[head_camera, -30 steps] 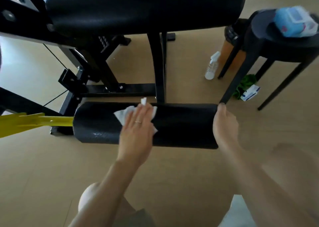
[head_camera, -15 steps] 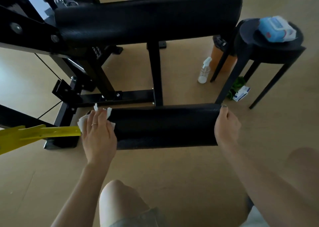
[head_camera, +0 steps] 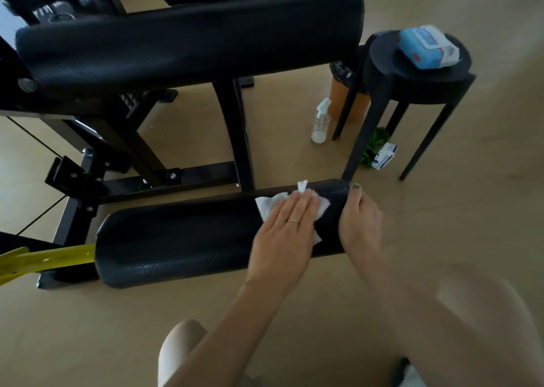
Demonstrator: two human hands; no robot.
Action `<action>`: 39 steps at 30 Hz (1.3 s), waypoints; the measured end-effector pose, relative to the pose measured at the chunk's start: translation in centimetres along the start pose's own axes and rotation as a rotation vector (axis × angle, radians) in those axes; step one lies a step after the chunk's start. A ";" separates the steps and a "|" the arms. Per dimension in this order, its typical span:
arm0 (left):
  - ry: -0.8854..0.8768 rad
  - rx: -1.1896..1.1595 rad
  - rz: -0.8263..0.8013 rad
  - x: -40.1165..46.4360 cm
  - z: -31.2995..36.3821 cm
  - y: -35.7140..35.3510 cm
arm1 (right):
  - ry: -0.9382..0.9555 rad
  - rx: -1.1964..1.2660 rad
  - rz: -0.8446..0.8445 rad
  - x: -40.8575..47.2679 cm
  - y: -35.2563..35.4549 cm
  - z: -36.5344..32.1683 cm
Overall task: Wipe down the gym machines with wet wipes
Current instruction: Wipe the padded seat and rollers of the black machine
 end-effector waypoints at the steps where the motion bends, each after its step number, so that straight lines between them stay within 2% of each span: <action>1: 0.055 -0.039 -0.014 -0.5 -1.5 0.6 | 0.013 0.007 0.000 0.0 0.0 0.1; 4: 0.278 -0.123 0.019 -2.3 -5.7 2.1 | 0.068 0.000 0.026 -0.1 0.1 0.2; 7: 0.402 -0.158 0.069 -0.7 -4.1 2.2 | 0.115 0.030 0.045 0.0 0.1 0.3; 10: 0.208 -0.143 0.075 3.5 2.2 0.7 | 0.140 0.094 -0.022 -0.2 -0.1 1.4; 11: 0.131 -0.115 0.072 4.6 4.1 -0.1 | 0.105 0.190 -0.065 0.0 -0.1 2.0; 14: 0.076 -0.105 0.078 6.3 6.8 -0.8 | -0.157 0.649 -0.274 0.7 0.6 2.5; 16: 0.025 -0.079 0.017 6.0 6.7 -0.3 | -0.255 0.723 -0.364 1.4 1.2 2.6; 18: 0.001 -0.046 -0.015 4.9 5.6 0.5 | -0.305 0.706 -0.384 1.7 1.0 2.8; 24: 0.471 -0.079 0.036 -1.3 -5.1 3.0 | -0.141 0.451 -0.148 1.6 0.2 3.1; 27: 0.563 -0.109 0.064 -2.1 -6.1 2.7 | -0.092 0.469 -0.101 1.3 0.4 2.9; 29: 0.544 -0.137 0.074 -0.8 -3.2 2.1 | -0.078 0.445 -0.092 1.0 0.6 2.7; 34: 0.121 0.001 -0.010 2.9 5.6 -0.6 | -0.193 0.419 -0.205 1.2 1.7 1.8; 37: 0.067 0.003 -0.013 2.5 4.5 0.0 | -0.292 0.337 -0.265 2.8 1.9 -0.4; 39: 0.152 -0.043 0.020 0.9 1.2 1.0 | -0.261 0.227 -0.288 3.3 1.2 -2.0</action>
Point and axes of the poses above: each hand's wrist, its own x-axis towards the middle knuckle, its own y-axis out of the back of the hand, z = x × y, the point moved 2 cm from there along x, towards the middle knuckle, and after that the axes turned 4 degrees about y, right-handed, at the moved point
